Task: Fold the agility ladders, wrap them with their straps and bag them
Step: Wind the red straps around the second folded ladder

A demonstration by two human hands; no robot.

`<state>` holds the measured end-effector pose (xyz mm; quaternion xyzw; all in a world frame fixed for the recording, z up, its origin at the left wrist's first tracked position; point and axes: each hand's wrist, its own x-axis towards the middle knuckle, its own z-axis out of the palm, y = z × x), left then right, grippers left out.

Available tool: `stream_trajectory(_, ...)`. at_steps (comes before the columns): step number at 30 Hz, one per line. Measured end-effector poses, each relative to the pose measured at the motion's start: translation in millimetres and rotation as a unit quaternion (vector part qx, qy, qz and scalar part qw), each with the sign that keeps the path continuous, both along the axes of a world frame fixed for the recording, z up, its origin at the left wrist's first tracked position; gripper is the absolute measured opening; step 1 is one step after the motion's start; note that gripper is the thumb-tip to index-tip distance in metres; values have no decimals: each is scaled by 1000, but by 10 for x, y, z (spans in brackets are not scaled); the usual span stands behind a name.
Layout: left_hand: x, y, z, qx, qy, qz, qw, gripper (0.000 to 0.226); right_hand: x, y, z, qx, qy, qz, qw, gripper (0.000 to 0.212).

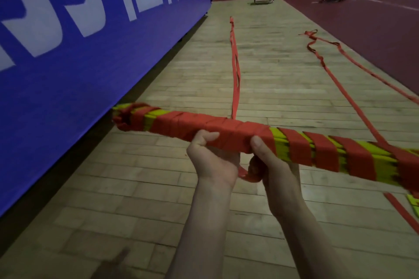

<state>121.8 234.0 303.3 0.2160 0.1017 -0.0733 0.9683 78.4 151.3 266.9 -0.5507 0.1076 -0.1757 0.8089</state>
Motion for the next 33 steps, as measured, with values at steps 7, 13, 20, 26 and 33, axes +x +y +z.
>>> stream_trajectory(7,7,-65,-12,29,112,-7,993,5,-88,-177,-64,-95,61,35,993,33)
stream_trajectory(13,-30,-37,-261,-64,-157,27,985,64,-54,-95,58,154,104,101,977,49)
stream_trajectory(20,-79,-77,-151,-4,-4,-11,1000,64,19,-176,-5,123,6,30,992,38)
stream_trajectory(26,-71,-198,-76,1,161,-28,987,33,-51,-418,-54,-174,-69,50,981,30)
stream_trajectory(33,45,-112,-338,-77,19,54,995,45,-145,-281,-14,-28,124,28,991,41)
